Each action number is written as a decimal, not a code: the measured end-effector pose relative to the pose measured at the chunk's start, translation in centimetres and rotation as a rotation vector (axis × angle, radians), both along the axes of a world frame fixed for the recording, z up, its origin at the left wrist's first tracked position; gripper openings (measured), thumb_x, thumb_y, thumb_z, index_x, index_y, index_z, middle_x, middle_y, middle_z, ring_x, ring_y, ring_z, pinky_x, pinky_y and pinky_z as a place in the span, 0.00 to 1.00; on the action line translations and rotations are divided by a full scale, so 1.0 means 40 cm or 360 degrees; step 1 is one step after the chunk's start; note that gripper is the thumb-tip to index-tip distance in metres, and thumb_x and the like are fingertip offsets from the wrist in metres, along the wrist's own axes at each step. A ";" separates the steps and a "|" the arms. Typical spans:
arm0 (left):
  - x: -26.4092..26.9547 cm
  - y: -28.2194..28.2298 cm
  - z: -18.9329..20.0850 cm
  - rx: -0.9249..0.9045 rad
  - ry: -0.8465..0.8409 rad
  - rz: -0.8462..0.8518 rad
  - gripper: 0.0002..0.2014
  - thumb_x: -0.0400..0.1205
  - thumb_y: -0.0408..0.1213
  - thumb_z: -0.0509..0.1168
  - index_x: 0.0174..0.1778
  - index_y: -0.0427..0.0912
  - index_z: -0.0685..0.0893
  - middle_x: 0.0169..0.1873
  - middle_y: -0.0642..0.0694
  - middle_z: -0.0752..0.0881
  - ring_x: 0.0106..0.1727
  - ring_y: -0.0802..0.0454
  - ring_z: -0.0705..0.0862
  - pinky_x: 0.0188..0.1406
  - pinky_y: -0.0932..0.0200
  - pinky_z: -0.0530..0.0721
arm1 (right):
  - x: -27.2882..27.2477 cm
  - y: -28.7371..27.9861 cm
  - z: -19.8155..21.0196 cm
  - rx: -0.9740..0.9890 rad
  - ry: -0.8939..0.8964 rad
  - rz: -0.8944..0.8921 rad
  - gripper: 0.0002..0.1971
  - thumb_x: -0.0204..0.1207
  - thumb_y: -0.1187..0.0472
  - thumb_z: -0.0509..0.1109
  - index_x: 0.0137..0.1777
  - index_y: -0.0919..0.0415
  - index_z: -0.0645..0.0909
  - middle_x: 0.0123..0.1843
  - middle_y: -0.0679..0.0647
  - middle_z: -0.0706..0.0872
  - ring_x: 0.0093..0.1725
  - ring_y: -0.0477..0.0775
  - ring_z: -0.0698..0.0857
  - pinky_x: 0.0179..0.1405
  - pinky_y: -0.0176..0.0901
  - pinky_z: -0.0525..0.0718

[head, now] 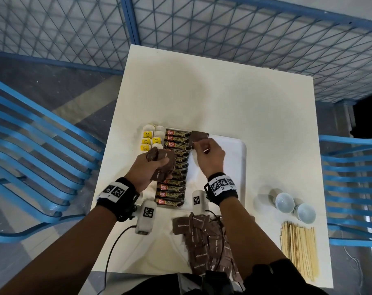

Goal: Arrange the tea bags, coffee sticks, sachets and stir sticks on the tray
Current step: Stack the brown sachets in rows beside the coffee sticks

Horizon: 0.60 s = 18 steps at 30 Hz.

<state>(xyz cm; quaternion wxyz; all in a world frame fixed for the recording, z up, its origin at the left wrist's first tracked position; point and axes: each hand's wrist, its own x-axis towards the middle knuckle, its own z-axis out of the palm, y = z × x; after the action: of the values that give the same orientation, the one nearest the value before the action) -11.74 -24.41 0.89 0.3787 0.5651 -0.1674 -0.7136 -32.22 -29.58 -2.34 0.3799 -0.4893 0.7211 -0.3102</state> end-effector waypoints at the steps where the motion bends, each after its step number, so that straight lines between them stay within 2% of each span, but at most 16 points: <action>1: -0.002 -0.001 0.004 -0.0013 -0.0005 0.0002 0.15 0.83 0.25 0.71 0.65 0.27 0.84 0.48 0.28 0.89 0.47 0.30 0.87 0.34 0.48 0.89 | 0.014 0.005 0.009 0.0022 -0.0055 0.0124 0.08 0.78 0.52 0.76 0.48 0.56 0.88 0.41 0.46 0.89 0.41 0.36 0.85 0.43 0.28 0.79; 3: -0.008 -0.003 0.013 -0.0030 -0.0049 0.0006 0.14 0.81 0.27 0.73 0.62 0.29 0.86 0.46 0.30 0.90 0.44 0.33 0.88 0.31 0.50 0.88 | 0.038 0.011 0.032 0.0082 -0.0164 0.0347 0.12 0.80 0.45 0.73 0.50 0.54 0.88 0.44 0.47 0.90 0.45 0.43 0.88 0.46 0.34 0.83; 4: -0.011 -0.004 0.019 -0.0034 -0.0084 0.0008 0.14 0.80 0.27 0.75 0.61 0.30 0.87 0.45 0.32 0.91 0.43 0.34 0.88 0.29 0.51 0.88 | 0.048 0.011 0.044 0.0114 -0.0194 0.0431 0.14 0.80 0.44 0.72 0.50 0.53 0.89 0.44 0.46 0.90 0.46 0.44 0.88 0.46 0.32 0.83; 6: -0.016 -0.005 0.026 -0.0058 -0.0127 0.0006 0.14 0.78 0.28 0.76 0.59 0.30 0.87 0.44 0.35 0.91 0.40 0.37 0.89 0.27 0.52 0.87 | 0.063 0.007 0.057 0.0175 -0.0211 0.0574 0.14 0.80 0.45 0.73 0.51 0.55 0.89 0.44 0.45 0.90 0.45 0.40 0.87 0.45 0.27 0.80; 8: -0.019 -0.004 0.029 -0.0082 -0.0163 -0.0007 0.15 0.77 0.28 0.77 0.60 0.30 0.87 0.44 0.35 0.92 0.37 0.41 0.90 0.26 0.53 0.87 | 0.068 0.003 0.057 0.0213 -0.0211 0.0670 0.11 0.79 0.48 0.75 0.50 0.55 0.89 0.44 0.44 0.90 0.45 0.40 0.86 0.47 0.32 0.81; 9: -0.020 -0.003 0.028 -0.0085 -0.0181 -0.0008 0.16 0.77 0.28 0.78 0.59 0.30 0.87 0.45 0.35 0.92 0.36 0.42 0.90 0.26 0.53 0.87 | 0.069 0.002 0.056 0.0215 -0.0204 0.0674 0.09 0.79 0.49 0.76 0.48 0.54 0.89 0.43 0.44 0.90 0.44 0.40 0.86 0.46 0.33 0.81; 12: -0.023 0.003 0.024 -0.0088 -0.0243 0.0003 0.17 0.76 0.30 0.80 0.59 0.30 0.87 0.47 0.32 0.91 0.38 0.40 0.90 0.30 0.47 0.90 | 0.067 -0.002 0.059 0.0169 -0.0217 0.0541 0.08 0.79 0.52 0.76 0.46 0.57 0.89 0.39 0.44 0.89 0.38 0.36 0.84 0.39 0.26 0.78; 13: -0.025 0.005 0.023 -0.0094 -0.0266 0.0031 0.17 0.76 0.31 0.80 0.58 0.29 0.87 0.48 0.32 0.91 0.38 0.39 0.90 0.30 0.46 0.90 | 0.067 -0.004 0.060 0.0157 -0.0248 0.0480 0.09 0.80 0.52 0.75 0.47 0.58 0.89 0.39 0.44 0.88 0.36 0.36 0.84 0.37 0.26 0.78; 16: -0.029 0.008 0.021 -0.0113 -0.0314 0.0157 0.17 0.76 0.31 0.80 0.59 0.30 0.87 0.49 0.34 0.92 0.40 0.39 0.91 0.28 0.51 0.89 | 0.069 0.000 0.064 0.0221 -0.0390 0.0430 0.12 0.79 0.49 0.75 0.53 0.57 0.88 0.44 0.48 0.91 0.39 0.44 0.87 0.37 0.36 0.81; 18: -0.028 0.008 0.022 -0.0098 -0.0259 0.0182 0.18 0.77 0.32 0.79 0.61 0.31 0.87 0.50 0.32 0.92 0.41 0.38 0.91 0.28 0.52 0.88 | 0.069 0.013 0.061 0.0312 -0.0498 0.0422 0.11 0.77 0.51 0.77 0.52 0.57 0.87 0.46 0.52 0.92 0.41 0.46 0.88 0.37 0.37 0.81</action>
<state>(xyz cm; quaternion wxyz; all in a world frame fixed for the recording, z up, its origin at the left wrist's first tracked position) -12.87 -24.09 1.77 0.4212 0.6178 -0.1870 -0.6372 -29.48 -29.08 0.11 0.5703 -0.4864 0.6094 -0.2583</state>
